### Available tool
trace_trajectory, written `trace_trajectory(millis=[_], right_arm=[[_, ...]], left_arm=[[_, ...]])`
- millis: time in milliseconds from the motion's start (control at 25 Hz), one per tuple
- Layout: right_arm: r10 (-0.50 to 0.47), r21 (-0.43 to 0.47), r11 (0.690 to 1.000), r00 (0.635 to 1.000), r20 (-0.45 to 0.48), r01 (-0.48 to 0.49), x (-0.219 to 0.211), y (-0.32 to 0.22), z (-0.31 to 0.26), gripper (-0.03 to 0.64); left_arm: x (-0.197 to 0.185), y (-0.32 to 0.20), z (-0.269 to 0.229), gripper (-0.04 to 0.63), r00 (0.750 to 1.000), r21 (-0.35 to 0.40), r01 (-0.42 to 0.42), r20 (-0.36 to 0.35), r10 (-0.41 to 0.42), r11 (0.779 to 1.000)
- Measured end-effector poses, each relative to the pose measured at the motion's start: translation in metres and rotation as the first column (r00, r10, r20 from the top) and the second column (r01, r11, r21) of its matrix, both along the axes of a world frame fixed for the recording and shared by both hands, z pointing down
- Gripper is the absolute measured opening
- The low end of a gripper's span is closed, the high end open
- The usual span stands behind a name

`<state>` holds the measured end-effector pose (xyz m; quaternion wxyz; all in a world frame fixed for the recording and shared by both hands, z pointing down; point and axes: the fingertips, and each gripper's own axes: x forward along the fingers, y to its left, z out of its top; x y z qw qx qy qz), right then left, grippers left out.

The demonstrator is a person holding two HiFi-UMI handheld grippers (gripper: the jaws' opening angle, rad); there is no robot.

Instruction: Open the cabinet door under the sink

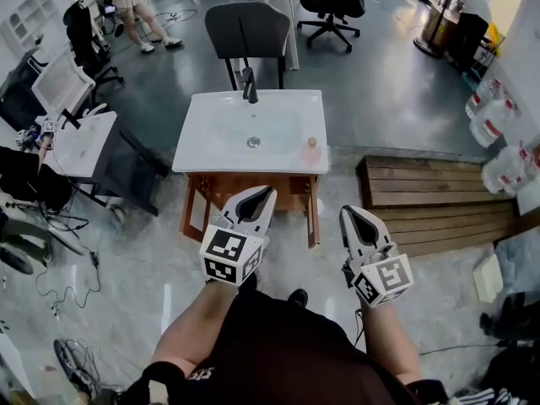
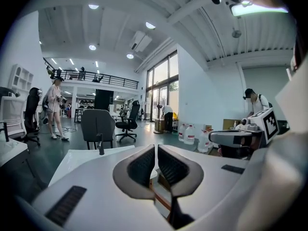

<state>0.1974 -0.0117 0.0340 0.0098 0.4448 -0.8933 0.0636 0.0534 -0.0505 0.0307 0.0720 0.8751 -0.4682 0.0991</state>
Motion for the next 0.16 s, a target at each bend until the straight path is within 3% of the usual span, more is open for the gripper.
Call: trace_trajectory(millis=[160], right_arm=[[0.002, 0.008, 1.000, 1.000, -0.005, -0.001, 0.0022, 0.0044, -0.0020, 0.011]], left_arm=[[-0.0051, 0.0047, 0.0022, 0.034, 1.000, -0.008, 0.020, 0.000, -0.020, 1.000]])
